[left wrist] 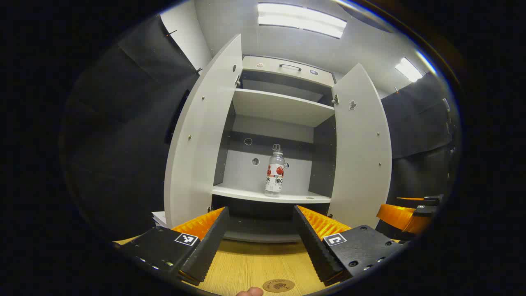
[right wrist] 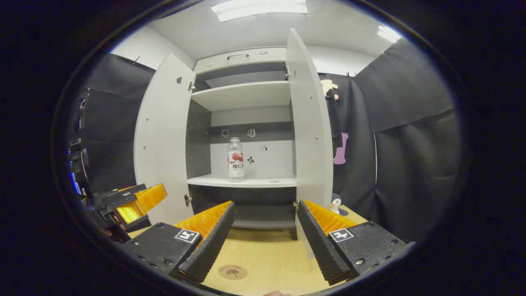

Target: Grasp the bottle in the cabinet with the left hand and place it on the coaster, then close the right door with the right hand and the left door with the left hand.

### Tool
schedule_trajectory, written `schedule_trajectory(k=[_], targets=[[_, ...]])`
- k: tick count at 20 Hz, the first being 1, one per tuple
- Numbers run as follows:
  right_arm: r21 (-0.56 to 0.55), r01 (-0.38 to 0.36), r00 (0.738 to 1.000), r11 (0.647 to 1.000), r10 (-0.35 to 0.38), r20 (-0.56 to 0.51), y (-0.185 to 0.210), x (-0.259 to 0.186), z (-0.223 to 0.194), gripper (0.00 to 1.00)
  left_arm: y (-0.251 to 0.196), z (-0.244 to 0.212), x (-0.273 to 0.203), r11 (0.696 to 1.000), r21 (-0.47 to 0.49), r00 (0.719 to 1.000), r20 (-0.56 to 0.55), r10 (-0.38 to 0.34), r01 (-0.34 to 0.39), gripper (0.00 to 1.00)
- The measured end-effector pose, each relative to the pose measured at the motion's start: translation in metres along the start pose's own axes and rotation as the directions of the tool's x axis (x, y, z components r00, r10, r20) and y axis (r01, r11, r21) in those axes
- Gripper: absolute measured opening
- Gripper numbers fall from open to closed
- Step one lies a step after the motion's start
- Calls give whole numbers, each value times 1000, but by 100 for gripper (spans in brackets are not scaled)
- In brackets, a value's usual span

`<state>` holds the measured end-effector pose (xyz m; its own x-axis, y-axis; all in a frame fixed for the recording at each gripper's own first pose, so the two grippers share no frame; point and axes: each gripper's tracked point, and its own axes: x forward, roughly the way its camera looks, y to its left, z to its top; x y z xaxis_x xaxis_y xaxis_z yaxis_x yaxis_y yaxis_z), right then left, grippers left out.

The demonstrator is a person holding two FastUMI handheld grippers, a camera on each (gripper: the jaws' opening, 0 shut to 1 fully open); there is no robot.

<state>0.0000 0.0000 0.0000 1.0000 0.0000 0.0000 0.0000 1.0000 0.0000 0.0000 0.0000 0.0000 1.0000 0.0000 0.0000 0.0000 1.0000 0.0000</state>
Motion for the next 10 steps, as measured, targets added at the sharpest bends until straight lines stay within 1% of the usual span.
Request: schedule_trajectory(k=[1,2,3,5,6,7,8,10], targets=[[0,-2,1000,1000,2,-2,0,0,0,100,1,0,0,1000,4,1000,1,-1,1,99],[-1,-4,1000,1000,4,-1,1,0,0,100,1,1,0,1000,8,1000,2,1,-1,99],[-2,-5,1000,1000,5,3,2,0,1,99,1,1,-1,1000,12,1000,4,2,-2,95],[-7,-2,1000,1000,2,14,2,-1,4,100,1,2,-2,1000,15,1000,9,2,-2,95],[-10,-3,1000,1000,3,16,3,-1,4,99,1,2,-2,1000,15,1000,5,3,-3,99],[-12,-3,1000,1000,3,13,2,-1,3,99,2,1,-2,1000,16,1000,1,6,-6,99],[-12,-4,1000,1000,4,13,3,-1,3,99,2,1,-2,1000,19,1000,-1,9,-9,95],[-6,-7,1000,1000,7,10,5,-1,2,100,3,1,-3,1000,22,1000,-3,16,-16,95]])
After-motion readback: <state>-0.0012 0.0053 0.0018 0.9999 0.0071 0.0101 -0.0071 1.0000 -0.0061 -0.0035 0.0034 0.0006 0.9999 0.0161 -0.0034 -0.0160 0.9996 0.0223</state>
